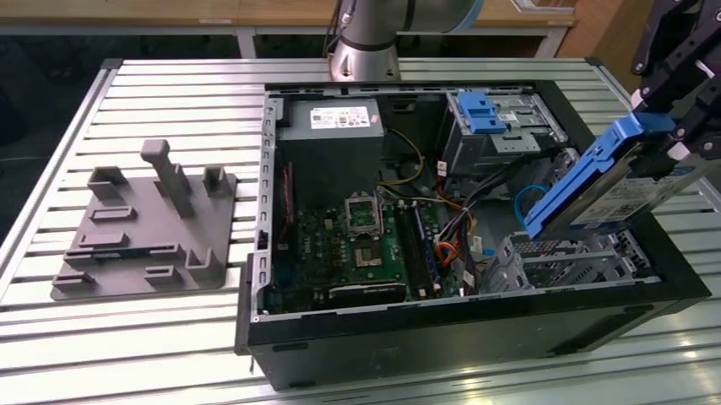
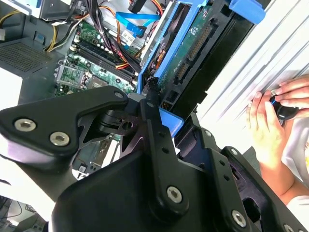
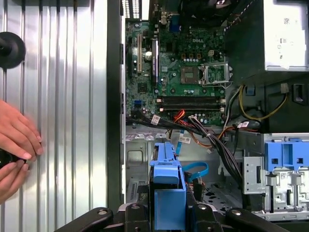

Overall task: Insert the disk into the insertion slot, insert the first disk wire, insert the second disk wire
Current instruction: 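Insert the disk into the insertion slot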

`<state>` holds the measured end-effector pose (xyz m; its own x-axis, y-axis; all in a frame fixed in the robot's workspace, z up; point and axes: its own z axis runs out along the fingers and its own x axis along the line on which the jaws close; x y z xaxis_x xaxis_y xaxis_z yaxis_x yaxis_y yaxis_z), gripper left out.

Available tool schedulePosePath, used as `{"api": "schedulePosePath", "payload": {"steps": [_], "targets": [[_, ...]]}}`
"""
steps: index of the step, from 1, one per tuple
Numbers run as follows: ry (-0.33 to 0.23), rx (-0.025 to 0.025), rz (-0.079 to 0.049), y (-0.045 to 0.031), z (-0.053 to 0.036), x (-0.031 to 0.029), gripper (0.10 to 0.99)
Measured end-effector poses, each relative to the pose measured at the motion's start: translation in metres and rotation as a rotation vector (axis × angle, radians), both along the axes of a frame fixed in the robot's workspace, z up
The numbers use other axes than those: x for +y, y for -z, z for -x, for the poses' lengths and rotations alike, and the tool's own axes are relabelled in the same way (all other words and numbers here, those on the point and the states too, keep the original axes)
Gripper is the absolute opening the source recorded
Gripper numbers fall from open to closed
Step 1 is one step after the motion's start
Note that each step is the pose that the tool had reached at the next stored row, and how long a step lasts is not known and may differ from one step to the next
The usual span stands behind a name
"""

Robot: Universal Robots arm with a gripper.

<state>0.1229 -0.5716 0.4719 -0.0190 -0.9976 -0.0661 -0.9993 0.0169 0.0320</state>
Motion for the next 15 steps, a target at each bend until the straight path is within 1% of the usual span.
{"api": "schedulePosePath", "payload": {"steps": [15], "targets": [[0.000, 0.0000, 0.000, 0.0089, 0.0000, 0.0000, 0.365]]}}
